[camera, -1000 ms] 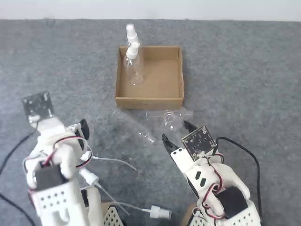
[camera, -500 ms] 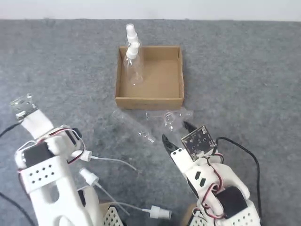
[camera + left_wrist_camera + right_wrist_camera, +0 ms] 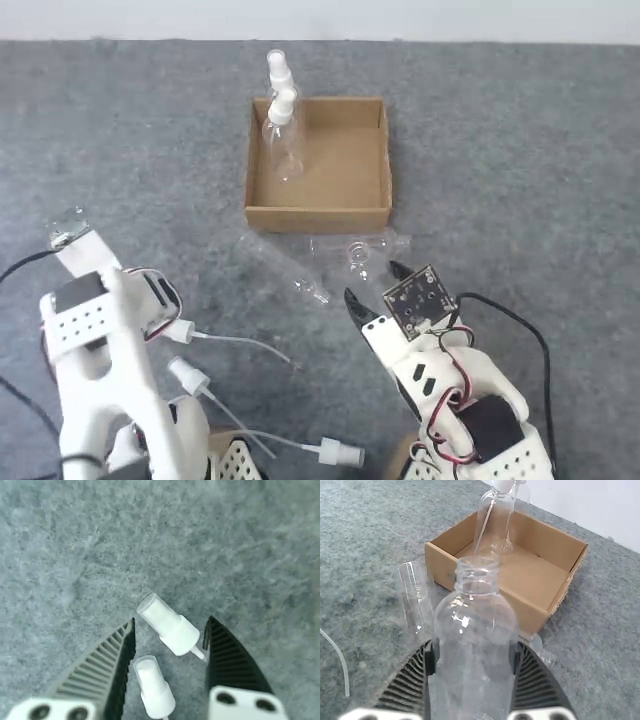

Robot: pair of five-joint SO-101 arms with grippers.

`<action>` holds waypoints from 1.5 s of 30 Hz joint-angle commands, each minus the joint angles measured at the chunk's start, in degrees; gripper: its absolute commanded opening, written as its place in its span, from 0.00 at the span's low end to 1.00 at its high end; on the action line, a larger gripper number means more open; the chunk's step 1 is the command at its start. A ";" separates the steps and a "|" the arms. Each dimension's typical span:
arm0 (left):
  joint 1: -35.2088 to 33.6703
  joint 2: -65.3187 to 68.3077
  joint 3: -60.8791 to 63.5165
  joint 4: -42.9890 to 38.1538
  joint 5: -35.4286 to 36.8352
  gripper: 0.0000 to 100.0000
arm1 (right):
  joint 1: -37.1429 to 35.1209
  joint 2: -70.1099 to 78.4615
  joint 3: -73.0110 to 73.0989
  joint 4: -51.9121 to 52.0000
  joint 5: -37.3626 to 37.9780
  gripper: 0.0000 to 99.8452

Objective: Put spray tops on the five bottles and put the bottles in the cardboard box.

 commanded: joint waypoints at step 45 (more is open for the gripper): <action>10.37 15.12 3.30 -19.87 0.70 0.07 | 0.75 -0.22 -0.88 -0.40 -0.18 0.01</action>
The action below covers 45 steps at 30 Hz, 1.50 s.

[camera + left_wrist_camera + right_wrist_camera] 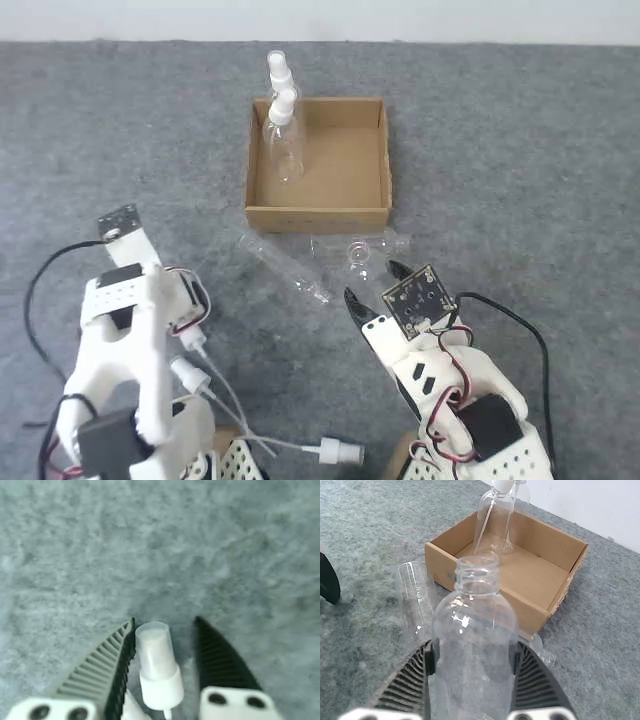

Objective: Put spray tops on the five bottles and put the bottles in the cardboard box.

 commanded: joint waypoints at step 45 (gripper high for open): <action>4.75 -34.73 -12.79 0.88 8.79 0.01 | 0.40 -0.22 -0.62 -2.33 -0.70 0.01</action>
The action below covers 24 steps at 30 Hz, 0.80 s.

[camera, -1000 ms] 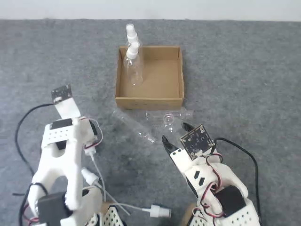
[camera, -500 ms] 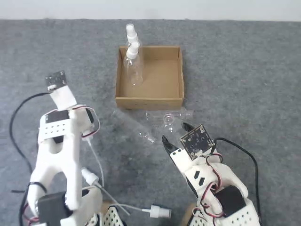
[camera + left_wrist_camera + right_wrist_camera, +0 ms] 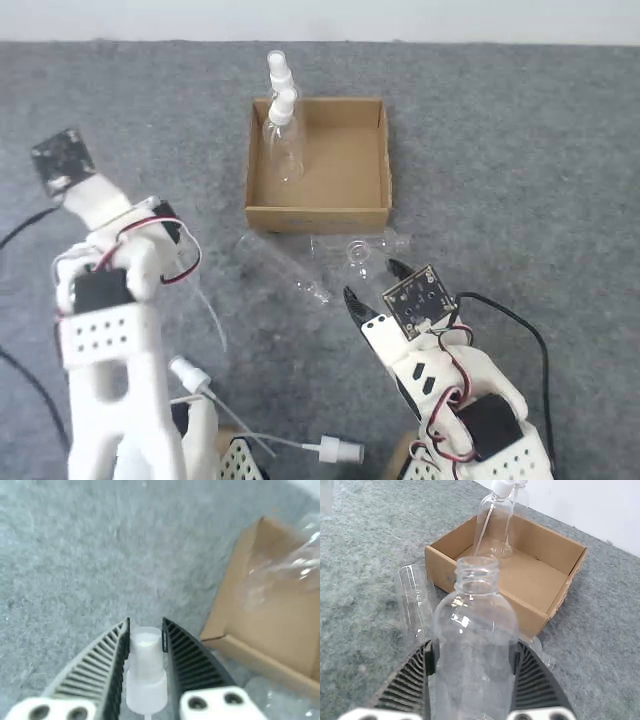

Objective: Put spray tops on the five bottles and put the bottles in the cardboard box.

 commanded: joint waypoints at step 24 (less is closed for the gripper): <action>3.60 -31.82 1.89 1.67 9.23 0.01 | 0.40 -0.22 -0.62 -5.67 -0.35 0.01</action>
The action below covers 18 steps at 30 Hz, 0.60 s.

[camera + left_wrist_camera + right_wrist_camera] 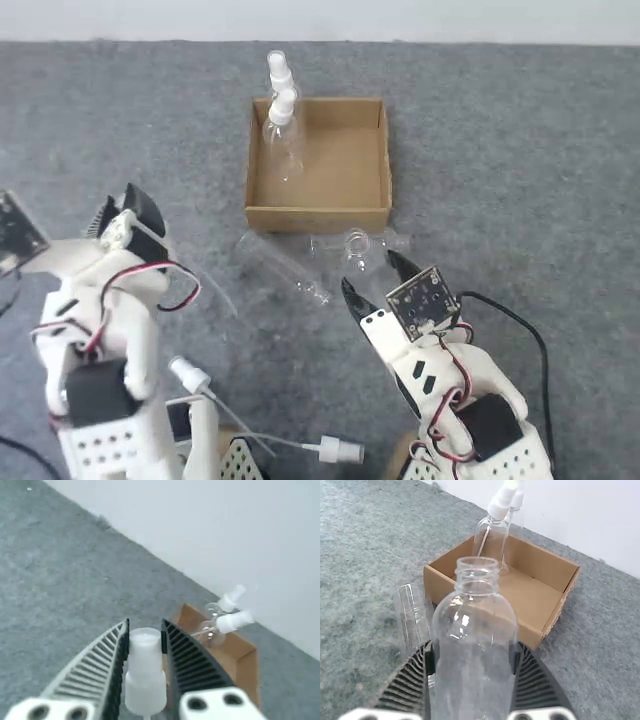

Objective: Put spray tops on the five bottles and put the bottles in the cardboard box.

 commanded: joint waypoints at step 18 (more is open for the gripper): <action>4.31 -15.65 -0.40 -6.07 13.89 0.01 | 0.22 -0.22 11.34 -22.90 -0.26 0.01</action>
